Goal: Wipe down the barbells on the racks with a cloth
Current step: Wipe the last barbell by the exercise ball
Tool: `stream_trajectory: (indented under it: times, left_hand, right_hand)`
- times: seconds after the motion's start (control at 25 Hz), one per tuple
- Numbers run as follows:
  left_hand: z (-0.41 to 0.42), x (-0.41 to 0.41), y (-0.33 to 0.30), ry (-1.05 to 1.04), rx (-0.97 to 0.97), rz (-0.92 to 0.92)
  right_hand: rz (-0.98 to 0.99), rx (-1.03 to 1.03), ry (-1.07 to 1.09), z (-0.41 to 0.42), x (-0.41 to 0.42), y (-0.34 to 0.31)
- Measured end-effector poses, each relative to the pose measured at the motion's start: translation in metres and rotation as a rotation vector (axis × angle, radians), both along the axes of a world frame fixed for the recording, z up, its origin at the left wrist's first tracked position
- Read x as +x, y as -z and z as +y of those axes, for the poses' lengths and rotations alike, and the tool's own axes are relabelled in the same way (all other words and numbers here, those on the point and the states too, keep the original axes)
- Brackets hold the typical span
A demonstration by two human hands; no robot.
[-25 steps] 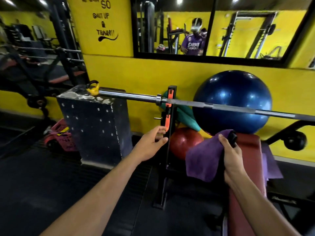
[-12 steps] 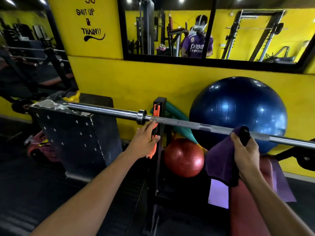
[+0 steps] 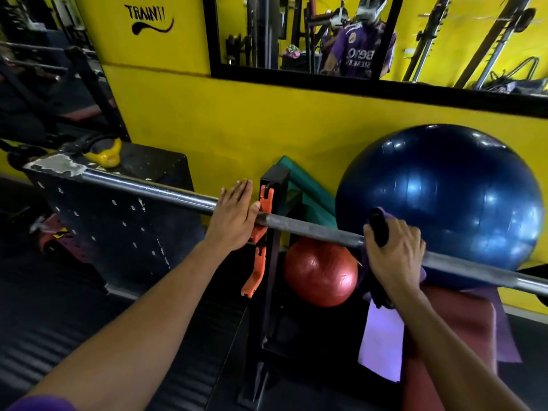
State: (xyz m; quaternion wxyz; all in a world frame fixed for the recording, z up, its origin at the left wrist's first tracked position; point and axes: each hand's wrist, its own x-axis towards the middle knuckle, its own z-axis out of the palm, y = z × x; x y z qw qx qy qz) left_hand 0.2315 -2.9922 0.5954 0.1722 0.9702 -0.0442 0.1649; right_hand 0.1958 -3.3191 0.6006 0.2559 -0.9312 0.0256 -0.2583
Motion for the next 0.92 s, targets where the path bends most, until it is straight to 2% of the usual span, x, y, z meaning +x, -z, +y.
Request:
stream_trajectory:
  times: [0.16, 0.28, 0.44, 0.48, 0.6, 0.76, 0.84, 0.92]
  left_hand:
    - [0.005, 0.005, 0.009, 0.026, -0.007, -0.022]
    - [0.007, 0.003, 0.009, 0.054, -0.017, -0.04]
    - [0.004, 0.006, 0.007, 0.024, -0.029, -0.049]
    - [0.004, 0.006, 0.007, 0.022, -0.034, -0.047]
    - [0.004, 0.003, 0.007, 0.029, -0.052, -0.041]
    - [0.003, 0.003, 0.006, -0.001, -0.066, -0.04]
    - [0.003, 0.003, 0.006, 0.001, -0.069, -0.037]
    - [0.004, 0.002, 0.006, 0.012, -0.066, -0.036]
  right_hand:
    - [-0.083, -0.328, -0.178, -0.028, -0.013, 0.015]
    - [-0.083, -0.478, -0.159, -0.033, -0.003, 0.012]
    - [0.253, -0.425, -0.121, 0.014, 0.037, -0.019]
    - [0.253, -0.444, -0.141, 0.033, 0.042, -0.021]
    - [0.062, -0.573, -0.269, 0.076, 0.03, -0.001]
    - [-0.132, -0.665, -0.512, 0.022, 0.013, 0.032]
    - [-0.202, -0.627, -0.508, -0.018, 0.007, 0.034]
    - [-0.133, -0.504, -0.393, -0.041, 0.003, 0.023]
